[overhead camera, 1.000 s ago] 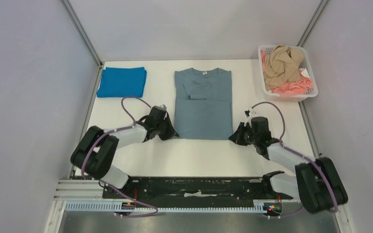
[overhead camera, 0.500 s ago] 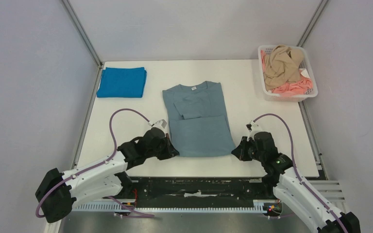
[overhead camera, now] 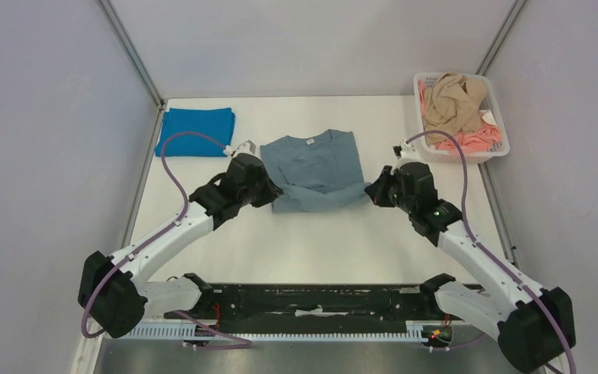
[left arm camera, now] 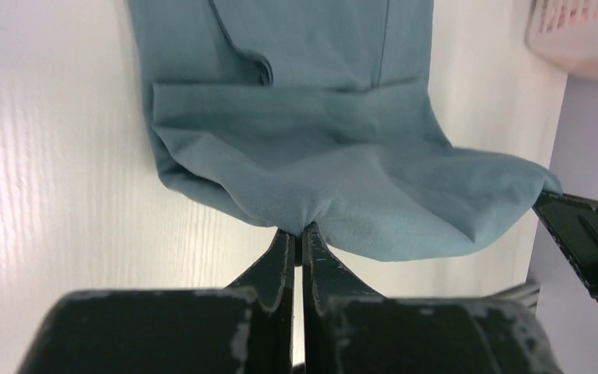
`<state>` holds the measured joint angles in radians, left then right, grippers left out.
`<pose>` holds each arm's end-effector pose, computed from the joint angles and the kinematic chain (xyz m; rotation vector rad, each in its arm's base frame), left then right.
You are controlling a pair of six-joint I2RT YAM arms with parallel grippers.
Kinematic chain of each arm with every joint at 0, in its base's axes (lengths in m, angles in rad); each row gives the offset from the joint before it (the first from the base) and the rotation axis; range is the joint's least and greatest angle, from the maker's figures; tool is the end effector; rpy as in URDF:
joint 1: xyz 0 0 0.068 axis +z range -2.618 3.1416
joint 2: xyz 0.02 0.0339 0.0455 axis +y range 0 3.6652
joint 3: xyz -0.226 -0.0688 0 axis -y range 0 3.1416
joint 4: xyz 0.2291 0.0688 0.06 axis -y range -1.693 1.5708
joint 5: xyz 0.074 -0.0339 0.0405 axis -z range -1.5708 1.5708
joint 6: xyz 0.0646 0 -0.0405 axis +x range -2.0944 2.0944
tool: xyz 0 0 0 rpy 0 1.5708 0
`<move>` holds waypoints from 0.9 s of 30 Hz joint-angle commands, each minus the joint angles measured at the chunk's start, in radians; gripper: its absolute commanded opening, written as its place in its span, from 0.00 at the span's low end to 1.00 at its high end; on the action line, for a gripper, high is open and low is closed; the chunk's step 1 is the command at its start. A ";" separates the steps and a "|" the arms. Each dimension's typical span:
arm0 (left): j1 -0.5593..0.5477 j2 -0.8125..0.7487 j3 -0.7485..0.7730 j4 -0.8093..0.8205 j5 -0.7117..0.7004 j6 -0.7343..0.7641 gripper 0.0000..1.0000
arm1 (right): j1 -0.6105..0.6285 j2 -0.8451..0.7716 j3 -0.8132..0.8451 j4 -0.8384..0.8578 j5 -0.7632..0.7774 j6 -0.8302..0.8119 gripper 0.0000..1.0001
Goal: Fold and stack the t-shirts
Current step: Fold the long partially folded tshirt into a neat square
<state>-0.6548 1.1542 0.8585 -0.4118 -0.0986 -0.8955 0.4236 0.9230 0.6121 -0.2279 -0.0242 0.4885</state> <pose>0.2183 -0.1596 0.2209 -0.3384 2.3493 -0.6813 0.2173 0.0997 0.2096 0.0553 2.1612 0.5636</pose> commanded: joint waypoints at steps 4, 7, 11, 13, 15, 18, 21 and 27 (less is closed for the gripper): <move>0.164 0.124 0.177 0.041 -0.054 0.128 0.02 | -0.019 0.275 0.308 0.135 0.077 -0.047 0.00; 0.221 0.190 0.248 0.050 -0.038 0.154 0.02 | -0.040 0.385 0.406 0.138 0.073 -0.053 0.00; 0.267 0.305 0.343 0.066 -0.008 0.184 0.02 | -0.071 0.514 0.518 0.148 0.067 -0.068 0.00; 0.285 0.366 0.406 0.056 -0.006 0.198 0.02 | -0.085 0.576 0.566 0.161 0.049 -0.068 0.00; 0.302 0.423 0.456 0.060 -0.011 0.205 0.02 | -0.097 0.637 0.613 0.168 0.035 -0.070 0.00; 0.321 0.530 0.539 0.056 0.001 0.227 0.02 | -0.113 0.722 0.668 0.177 0.027 -0.069 0.00; 0.335 0.641 0.633 0.016 -0.023 0.249 0.02 | -0.122 0.807 0.710 0.219 0.027 -0.078 0.00; 0.356 0.848 0.781 0.002 -0.016 0.275 0.10 | -0.131 1.018 0.835 0.250 0.027 -0.094 0.01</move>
<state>-0.3199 1.8977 1.5352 -0.3977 -0.0963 -0.6868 0.3069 1.8294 1.3506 -0.0528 -0.0059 0.4244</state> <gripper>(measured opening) 0.058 0.020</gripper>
